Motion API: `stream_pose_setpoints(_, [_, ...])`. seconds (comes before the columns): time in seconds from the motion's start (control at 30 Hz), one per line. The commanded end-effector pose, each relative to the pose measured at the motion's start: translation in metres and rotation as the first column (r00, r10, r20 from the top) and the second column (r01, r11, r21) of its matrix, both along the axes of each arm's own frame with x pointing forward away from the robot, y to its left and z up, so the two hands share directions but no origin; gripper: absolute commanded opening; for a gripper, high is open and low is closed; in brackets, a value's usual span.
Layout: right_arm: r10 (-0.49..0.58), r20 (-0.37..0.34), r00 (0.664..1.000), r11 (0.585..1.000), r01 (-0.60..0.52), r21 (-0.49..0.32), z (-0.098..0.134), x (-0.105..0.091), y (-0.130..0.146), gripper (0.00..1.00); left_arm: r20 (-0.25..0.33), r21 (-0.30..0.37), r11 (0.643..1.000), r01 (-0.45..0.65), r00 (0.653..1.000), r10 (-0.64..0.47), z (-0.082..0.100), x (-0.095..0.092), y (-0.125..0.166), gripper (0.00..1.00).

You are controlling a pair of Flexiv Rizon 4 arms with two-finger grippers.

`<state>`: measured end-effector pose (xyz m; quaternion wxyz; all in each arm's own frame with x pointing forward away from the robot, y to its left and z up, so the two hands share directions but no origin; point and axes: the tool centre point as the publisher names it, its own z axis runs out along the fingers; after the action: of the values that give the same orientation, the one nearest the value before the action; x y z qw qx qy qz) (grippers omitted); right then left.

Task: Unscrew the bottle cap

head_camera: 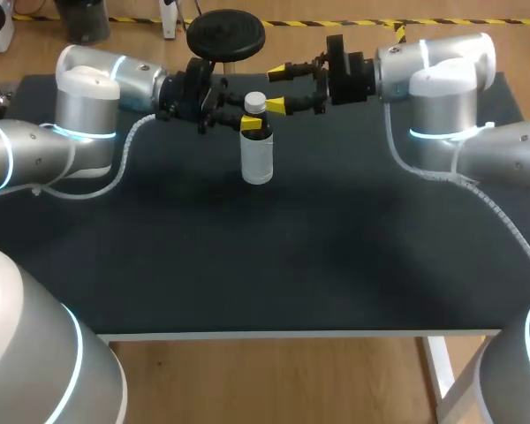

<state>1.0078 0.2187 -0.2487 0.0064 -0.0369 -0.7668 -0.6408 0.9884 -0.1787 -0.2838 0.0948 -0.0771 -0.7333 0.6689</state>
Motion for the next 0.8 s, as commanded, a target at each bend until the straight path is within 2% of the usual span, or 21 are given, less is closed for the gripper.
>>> stream_pose_setpoints(0.03, [-0.004, 0.004, 1.000, 1.000, 0.004, 0.006, 0.000, -0.007, 0.005, 1.00, -0.001, -0.003, 1.000, 0.006, 1.000, -0.006, -0.001, 0.002, 0.000, 0.00])
stream_pose_setpoints(0.4, [0.019, -0.018, 1.000, 1.000, -0.018, 0.022, -0.006, -0.015, 0.017, 1.00, -0.001, -0.003, 1.000, 0.006, 1.000, -0.006, -0.001, 0.002, 0.000, 0.00])
stream_pose_setpoints(0.8, [0.030, -0.020, 0.999, 0.999, -0.029, 0.031, -0.007, -0.013, 0.026, 1.00, -0.001, -0.003, 1.000, 0.006, 1.000, -0.006, -0.001, 0.002, 0.000, 0.00])
